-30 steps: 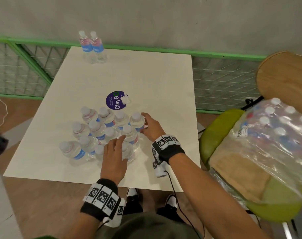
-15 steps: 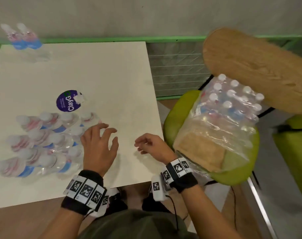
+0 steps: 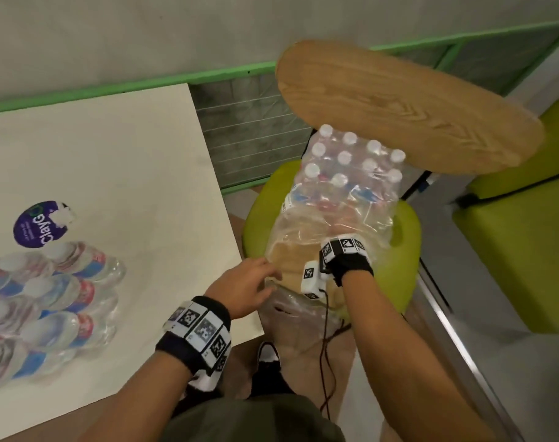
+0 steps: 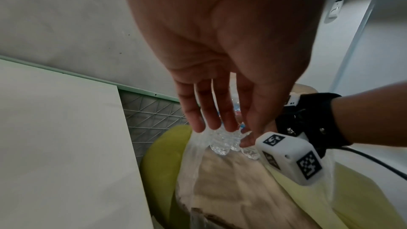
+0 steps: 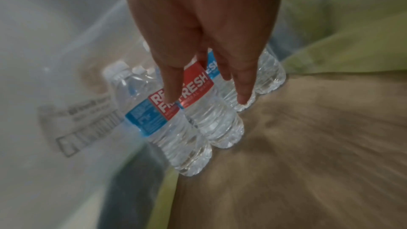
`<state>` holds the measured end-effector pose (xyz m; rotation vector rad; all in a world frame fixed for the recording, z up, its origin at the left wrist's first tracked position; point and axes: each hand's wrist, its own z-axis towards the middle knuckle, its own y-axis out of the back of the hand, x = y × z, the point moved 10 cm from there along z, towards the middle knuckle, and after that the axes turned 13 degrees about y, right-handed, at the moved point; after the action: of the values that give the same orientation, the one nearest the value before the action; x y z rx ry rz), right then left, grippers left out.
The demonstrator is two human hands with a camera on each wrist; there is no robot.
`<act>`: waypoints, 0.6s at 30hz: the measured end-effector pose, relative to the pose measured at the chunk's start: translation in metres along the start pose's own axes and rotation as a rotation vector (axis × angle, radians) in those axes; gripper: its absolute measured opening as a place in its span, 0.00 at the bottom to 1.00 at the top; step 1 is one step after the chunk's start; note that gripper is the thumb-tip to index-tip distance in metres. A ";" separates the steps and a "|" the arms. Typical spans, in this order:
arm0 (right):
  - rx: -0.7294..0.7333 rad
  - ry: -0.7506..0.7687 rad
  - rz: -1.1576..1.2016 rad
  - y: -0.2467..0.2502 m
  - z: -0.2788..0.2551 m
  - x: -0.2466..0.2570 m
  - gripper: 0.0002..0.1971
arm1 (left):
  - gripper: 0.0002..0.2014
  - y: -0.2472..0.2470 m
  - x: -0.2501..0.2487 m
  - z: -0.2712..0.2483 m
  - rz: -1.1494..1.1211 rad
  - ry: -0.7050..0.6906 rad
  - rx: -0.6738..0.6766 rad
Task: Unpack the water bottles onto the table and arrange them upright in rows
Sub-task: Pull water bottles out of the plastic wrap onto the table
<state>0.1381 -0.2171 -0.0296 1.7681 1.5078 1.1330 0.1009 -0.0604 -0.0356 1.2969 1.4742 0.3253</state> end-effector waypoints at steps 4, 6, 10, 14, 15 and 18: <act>0.074 -0.012 0.045 -0.014 -0.014 -0.009 0.20 | 0.13 -0.001 0.000 0.015 -0.093 0.067 0.077; 0.073 0.013 0.022 -0.027 -0.024 -0.010 0.16 | 0.17 -0.001 -0.003 0.021 -0.151 0.083 0.088; -0.252 -0.153 0.809 -0.045 -0.033 -0.024 0.15 | 0.29 -0.006 -0.012 0.032 -0.289 0.142 0.102; -0.210 0.092 1.101 -0.059 -0.038 0.011 0.16 | 0.26 -0.016 -0.022 0.034 -0.593 0.255 0.194; -0.155 0.167 1.085 -0.062 -0.044 0.022 0.18 | 0.21 -0.020 -0.026 0.033 -0.630 0.241 0.243; 0.036 0.285 1.126 -0.070 -0.044 0.037 0.16 | 0.14 -0.020 -0.020 0.029 -0.725 0.240 0.289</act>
<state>0.0651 -0.1710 -0.0569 2.6385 0.5409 1.9135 0.1109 -0.0967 -0.0510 0.8683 2.1414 -0.2269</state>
